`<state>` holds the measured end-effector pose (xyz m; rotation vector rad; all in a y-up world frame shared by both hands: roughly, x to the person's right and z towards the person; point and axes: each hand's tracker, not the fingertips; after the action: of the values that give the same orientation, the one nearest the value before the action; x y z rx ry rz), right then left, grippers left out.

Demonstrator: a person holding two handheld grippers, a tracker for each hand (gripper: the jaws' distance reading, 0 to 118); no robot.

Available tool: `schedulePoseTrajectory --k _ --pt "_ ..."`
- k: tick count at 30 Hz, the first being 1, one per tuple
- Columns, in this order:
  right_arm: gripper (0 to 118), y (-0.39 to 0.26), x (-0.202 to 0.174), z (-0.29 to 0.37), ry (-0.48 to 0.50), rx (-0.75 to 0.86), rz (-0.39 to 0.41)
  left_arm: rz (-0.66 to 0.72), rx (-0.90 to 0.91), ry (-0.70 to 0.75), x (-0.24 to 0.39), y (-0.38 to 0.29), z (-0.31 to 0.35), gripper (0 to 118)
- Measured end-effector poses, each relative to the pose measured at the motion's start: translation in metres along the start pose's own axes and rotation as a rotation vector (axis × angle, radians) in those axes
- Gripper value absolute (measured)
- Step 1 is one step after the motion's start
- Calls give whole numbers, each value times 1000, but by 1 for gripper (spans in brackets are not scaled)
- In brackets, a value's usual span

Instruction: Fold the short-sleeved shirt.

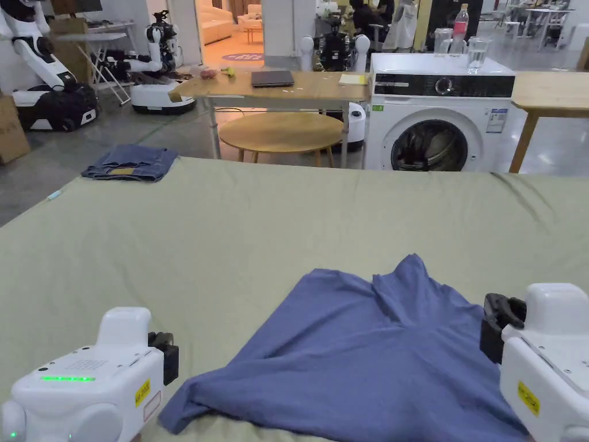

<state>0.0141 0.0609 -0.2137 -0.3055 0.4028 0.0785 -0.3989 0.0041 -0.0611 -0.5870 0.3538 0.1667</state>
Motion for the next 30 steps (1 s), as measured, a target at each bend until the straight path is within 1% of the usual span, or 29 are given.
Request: schedulePoseTrajectory --k 1,2,3,4,7,8,9,10,11,12,13,14,15,16,17,18,19,20,21,22,23,24,25,26,27,28,29,30 --pt "0 -3 -2 -6 6 -18 3 18 -18 -13 -4 -8 -7 9" --pt "0 -8 -4 -12 9 -35 6 40 -31 -24 -11 -17 -17 44" --pt "0 -12 -5 -17 11 -49 8 60 -70 -41 -17 -24 -28 103" --pt "0 -14 -7 -23 10 -65 14 69 -131 -58 -21 -32 -43 118" --pt "0 -22 -6 -37 3 -100 36 40 -169 -70 -14 -47 -68 116" --pt "0 -22 -4 -42 2 -112 40 22 -186 -94 -12 -50 -76 113" --pt "0 -23 -1 -47 -4 -123 44 12 -189 -114 -12 -51 -85 104" --pt "0 -24 3 -52 -12 -134 50 6 -189 -105 -9 -52 -92 89" --pt "0 -30 12 -60 -20 -144 59 -8 -192 -102 -7 -53 -97 65" --pt "0 -31 19 -68 -31 -158 68 -21 -204 -120 -5 -52 -102 36" --pt "0 -32 28 -79 -40 -175 75 -28 -229 -151 -2 -51 -106 20" --pt "0 -34 38 -90 -48 -196 78 -53 -240 -186 3 -52 -109 1" --pt "0 -35 47 -101 -44 -222 78 -78 -235 -223 7 -50 -107 1" --pt "0 -36 59 -119 -9 -259 71 -83 -233 -243 12 -46 -103 1" --pt "1 -37 68 -137 0 -288 66 -101 -220 -204 12 -39 -99 1" --pt "2 -37 77 -157 -22 -324 86 -128 -213 -189 14 -35 -95 1" --pt "13 -36 85 -178 -22 -349 115 -132 -214 -187 15 -29 -91 1" --pt "39 -37 91 -199 -5 -363 135 -127 -199 -181 15 -25 -85 1" --pt "90 -39 98 -223 31 -384 140 -112 -181 -190 12 -18 -76 1" --pt "118 -43 103 -248 37 -429 145 -90 -165 -205 11 -14 -71 1" --pt "118 -48 109 -262 19 -402 146 -78 -157 -211 11 -11 -68 1" --pt "118 -53 111 -281 44 -453 166 -80 -160 -212 12 -9 -67 1" --pt "118 -58 112 -296 17 -479 171 -81 -159 -209 12 -5 -62 1" --pt "118 -57 113 -306 37 -489 175 -84 -163 -209 13 -5 -63 1" --pt "118 -56 114 -313 46 -498 168 -85 -167 -214 13 -5 -63 1" --pt "113 -61 114 -319 42 -545 137 -86 -170 -214 13 -6 -64 1" --pt "94 -64 115 -321 59 -597 108 -86 -176 -209 14 -4 -64 1" --pt "67 -70 115 -321 76 -621 85 -88 -185 -203 14 -5 -66 1"
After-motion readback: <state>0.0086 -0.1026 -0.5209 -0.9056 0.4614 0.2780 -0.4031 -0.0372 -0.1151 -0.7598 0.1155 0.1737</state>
